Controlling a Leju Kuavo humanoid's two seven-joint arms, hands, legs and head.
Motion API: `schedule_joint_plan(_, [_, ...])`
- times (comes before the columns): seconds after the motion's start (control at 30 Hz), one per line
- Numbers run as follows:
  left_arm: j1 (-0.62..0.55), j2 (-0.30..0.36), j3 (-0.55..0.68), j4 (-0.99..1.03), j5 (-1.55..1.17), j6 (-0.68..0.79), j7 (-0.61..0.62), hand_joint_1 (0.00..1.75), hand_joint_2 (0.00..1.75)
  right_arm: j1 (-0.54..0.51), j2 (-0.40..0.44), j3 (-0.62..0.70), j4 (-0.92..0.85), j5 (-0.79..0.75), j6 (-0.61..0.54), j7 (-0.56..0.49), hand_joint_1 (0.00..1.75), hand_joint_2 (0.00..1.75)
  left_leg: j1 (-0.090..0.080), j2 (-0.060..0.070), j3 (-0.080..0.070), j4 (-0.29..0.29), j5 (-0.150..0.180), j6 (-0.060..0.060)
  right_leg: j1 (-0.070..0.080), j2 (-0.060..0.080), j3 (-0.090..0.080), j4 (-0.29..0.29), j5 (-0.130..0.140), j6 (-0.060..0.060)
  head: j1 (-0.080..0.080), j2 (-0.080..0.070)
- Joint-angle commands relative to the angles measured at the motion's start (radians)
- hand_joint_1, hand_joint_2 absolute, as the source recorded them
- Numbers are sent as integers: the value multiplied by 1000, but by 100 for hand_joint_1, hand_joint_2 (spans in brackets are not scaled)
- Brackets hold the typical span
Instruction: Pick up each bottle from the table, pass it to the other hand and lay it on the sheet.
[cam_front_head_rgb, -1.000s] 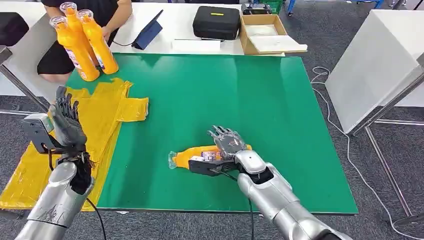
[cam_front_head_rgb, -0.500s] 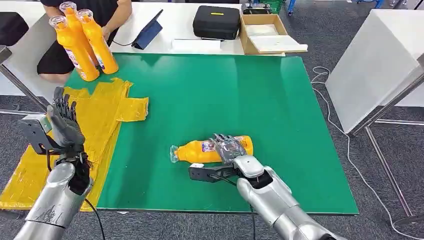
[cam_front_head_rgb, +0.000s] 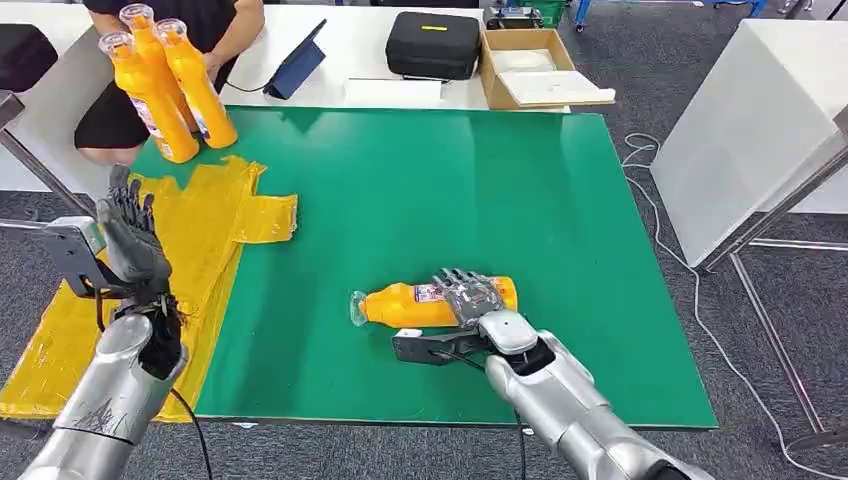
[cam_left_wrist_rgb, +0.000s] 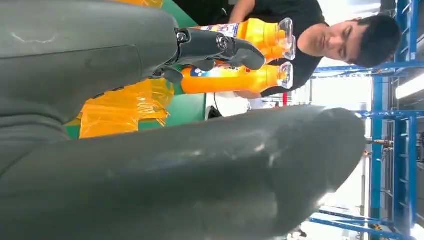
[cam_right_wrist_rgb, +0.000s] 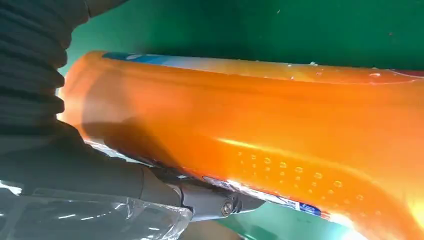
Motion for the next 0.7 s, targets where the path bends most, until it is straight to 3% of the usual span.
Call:
schedule_joint_plan(0.03, [-84,-19,-35,98,14,4,-1,0,0,-21,-27,33,103,-12,11,19,0,175,0,-6,3,-1,0,-1,-1,-3,4,0,-2,0,0,0])
schedule_joint_plan(0.23, [-83,-16,-34,102,12,9,-4,0,0,-34,-32,2,183,11,-42,57,0,175,-1,-8,6,-2,0,-1,-2,-4,6,-1,-2,0,0,0])
schedule_joint_plan(0.6, [-47,-11,-27,75,9,7,-2,0,0,-3,-86,-28,110,96,-27,151,0,175,-2,-7,9,-2,1,0,-1,-3,8,-1,-1,0,0,0])
schedule_joint_plan(0.63, [-49,-11,-27,78,9,3,-2,0,0,2,-95,-39,98,103,-24,154,33,175,-2,-5,8,-2,1,0,-1,-3,8,-1,-1,0,0,0])
schedule_joint_plan(0.67, [-51,-11,-27,79,10,2,-2,0,0,7,-97,-48,93,99,-24,150,169,175,-2,-6,9,-2,1,0,-1,-3,8,-2,-1,0,0,0])
schedule_joint_plan(0.7, [-58,-14,-28,86,11,-3,-3,0,0,20,-105,-71,78,98,-19,145,175,175,-2,-5,9,-1,1,0,-1,-3,8,-1,-1,0,0,0])
